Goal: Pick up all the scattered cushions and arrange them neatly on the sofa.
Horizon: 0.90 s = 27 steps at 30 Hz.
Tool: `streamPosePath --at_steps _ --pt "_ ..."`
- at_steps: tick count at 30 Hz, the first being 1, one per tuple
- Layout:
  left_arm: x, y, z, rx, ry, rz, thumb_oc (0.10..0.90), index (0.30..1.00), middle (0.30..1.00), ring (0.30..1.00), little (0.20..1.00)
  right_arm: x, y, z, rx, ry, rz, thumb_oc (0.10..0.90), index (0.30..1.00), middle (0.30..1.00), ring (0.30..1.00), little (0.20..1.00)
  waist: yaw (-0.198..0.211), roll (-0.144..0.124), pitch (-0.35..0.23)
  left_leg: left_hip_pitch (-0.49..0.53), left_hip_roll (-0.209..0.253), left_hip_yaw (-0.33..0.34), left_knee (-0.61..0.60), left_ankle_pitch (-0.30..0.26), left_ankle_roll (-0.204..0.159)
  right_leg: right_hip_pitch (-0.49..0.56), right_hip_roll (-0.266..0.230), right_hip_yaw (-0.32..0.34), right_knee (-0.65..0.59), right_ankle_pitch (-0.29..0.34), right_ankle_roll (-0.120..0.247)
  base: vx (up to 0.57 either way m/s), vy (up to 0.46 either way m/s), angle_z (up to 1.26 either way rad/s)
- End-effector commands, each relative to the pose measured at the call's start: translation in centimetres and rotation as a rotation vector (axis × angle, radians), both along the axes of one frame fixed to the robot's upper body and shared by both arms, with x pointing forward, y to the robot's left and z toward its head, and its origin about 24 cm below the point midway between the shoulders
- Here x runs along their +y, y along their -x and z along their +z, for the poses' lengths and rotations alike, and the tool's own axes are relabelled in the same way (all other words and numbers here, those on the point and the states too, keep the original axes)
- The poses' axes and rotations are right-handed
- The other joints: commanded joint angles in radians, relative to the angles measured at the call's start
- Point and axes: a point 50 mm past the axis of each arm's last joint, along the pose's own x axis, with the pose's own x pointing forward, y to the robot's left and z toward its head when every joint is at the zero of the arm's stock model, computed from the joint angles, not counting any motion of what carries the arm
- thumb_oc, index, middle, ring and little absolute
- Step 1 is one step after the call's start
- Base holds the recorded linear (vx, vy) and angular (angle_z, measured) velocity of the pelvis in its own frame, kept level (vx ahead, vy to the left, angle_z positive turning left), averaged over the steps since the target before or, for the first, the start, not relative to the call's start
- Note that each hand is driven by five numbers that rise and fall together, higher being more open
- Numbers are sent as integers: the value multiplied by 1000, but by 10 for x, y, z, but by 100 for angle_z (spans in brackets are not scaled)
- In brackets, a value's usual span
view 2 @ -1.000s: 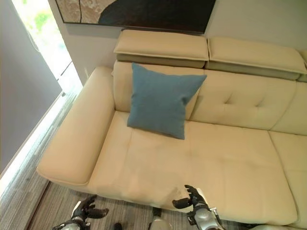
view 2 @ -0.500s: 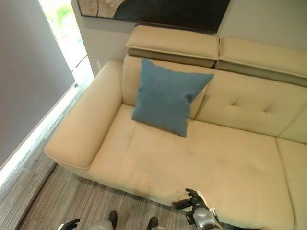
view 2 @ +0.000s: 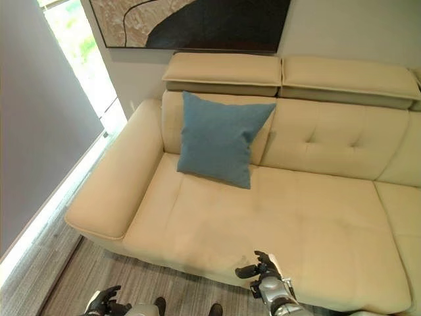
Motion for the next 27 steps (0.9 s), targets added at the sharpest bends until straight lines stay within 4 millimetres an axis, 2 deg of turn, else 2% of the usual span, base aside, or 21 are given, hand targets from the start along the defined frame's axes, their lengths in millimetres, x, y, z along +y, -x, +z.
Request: streamPosePath --at_steps 1,2,4,5,6,7,9,10,13,15,16,18,20,22,24,26,27 --pt "-16 -42 14 -164 26 -45 800 900 900 900 900 13 -42 21 -105 47 14 800 900 900 900 900 16 -64 24 -19 -113 -98 69 -186 32 79 -33 14 14 -108 81 -48 151 -29" --pt "-20 -43 15 -170 30 -58 800 900 900 900 900 16 -46 23 -112 46 5 800 900 900 900 900 15 -57 18 -1 -110 -123 65 -198 29 68 -34 29 13 -102 86 -47 123 -45" --pt "-23 -44 15 -169 34 -69 800 900 900 900 900 18 -45 22 -104 43 1 800 900 900 900 900 13 -51 14 13 -108 -131 48 -208 33 65 -32 38 12 -97 89 -17 121 -101" --pt "-28 -46 15 -174 33 -101 800 900 900 900 900 22 -45 20 -95 47 -11 800 900 900 900 900 0 -34 -2 50 -97 -122 -14 -214 47 53 -33 45 11 -84 98 -14 156 -78" --pt "-28 -46 15 -174 33 -101 800 900 900 900 900 22 -45 20 -95 47 -11 800 900 900 900 900 1 -34 -2 52 -97 -121 -17 -214 47 54 -33 45 11 -84 97 -86 339 -19" --pt "-36 -55 19 -202 31 -141 800 900 900 900 900 35 -53 23 -111 38 -17 800 900 900 900 900 -15 -23 -6 69 -106 -106 -56 -209 61 27 -54 53 9 -50 117 -106 289 3" --pt "-42 -59 20 -212 28 -168 800 900 900 900 900 46 -61 26 -129 20 -13 800 900 900 900 900 -17 -18 -6 76 -118 -100 -86 -207 75 1 -65 69 7 -25 132 -134 284 -35" --pt "-41 -57 19 -210 23 -164 800 900 900 900 900 38 -63 30 -142 53 5 800 900 900 900 900 -26 -19 3 75 -125 -92 -99 -203 84 -28 -75 81 9 -6 144 -147 194 -71" --pt "-41 -61 20 -210 14 -162 800 900 900 900 900 39 -56 25 -142 24 -29 800 900 900 900 900 -36 -17 16 66 -129 -54 -122 -193 99 -91 -87 102 32 19 169 -171 149 -98" --pt "-39 -64 21 -213 1 -160 800 900 900 900 900 46 -50 20 -133 11 -7 800 900 900 900 900 -42 -17 39 51 -125 -29 -119 -183 110 -133 -98 81 79 21 180 -215 71 -96" --pt "-38 -66 22 -216 -6 -163 800 900 900 900 900 49 -47 17 -122 8 11 800 900 900 900 900 -36 -13 47 42 -119 -15 -113 -180 113 -147 -109 41 104 10 182 -240 50 -70" --pt "-37 -66 22 -214 -12 -168 800 900 900 900 900 54 -36 9 -87 9 51 800 900 900 900 900 -22 -3 55 23 -109 19 -105 -171 121 -125 -137 -68 159 -36 163 -213 40 -63" --pt "-34 -64 21 -205 -9 -164 800 900 900 900 900 56 -27 3 -52 14 83 800 900 900 900 900 -17 -1 56 21 -100 41 -102 -163 134 -102 -136 -89 259 -87 148 -151 6 -69" --pt "-31 -59 19 -189 -5 -153 800 900 900 900 900 54 -16 -4 -14 23 103 800 900 900 900 900 -4 -3 39 14 -93 60 -104 -155 137 -70 -131 -103 291 -116 137 -101 -34 -37" --pt "-27 -51 16 -165 -8 -138 800 900 900 900 900 49 -3 -10 26 31 109 800 900 900 900 900 21 -16 24 5 -92 88 -102 -153 133 -12 -130 -134 253 -133 136 -71 -96 -37" --pt "-26 -48 15 -154 -11 -141 800 900 900 900 900 42 3 -12 46 44 103 800 900 900 900 900 26 -34 12 -1 -97 97 -105 -142 128 19 -112 -128 169 -136 137 -46 -161 -55" --pt "-27 -46 14 -152 -2 -129 800 900 900 900 900 36 11 -15 75 67 117 800 900 900 900 900 24 -32 6 -1 -93 96 -118 -132 121 22 -97 -118 128 -127 136 -36 -131 -53"
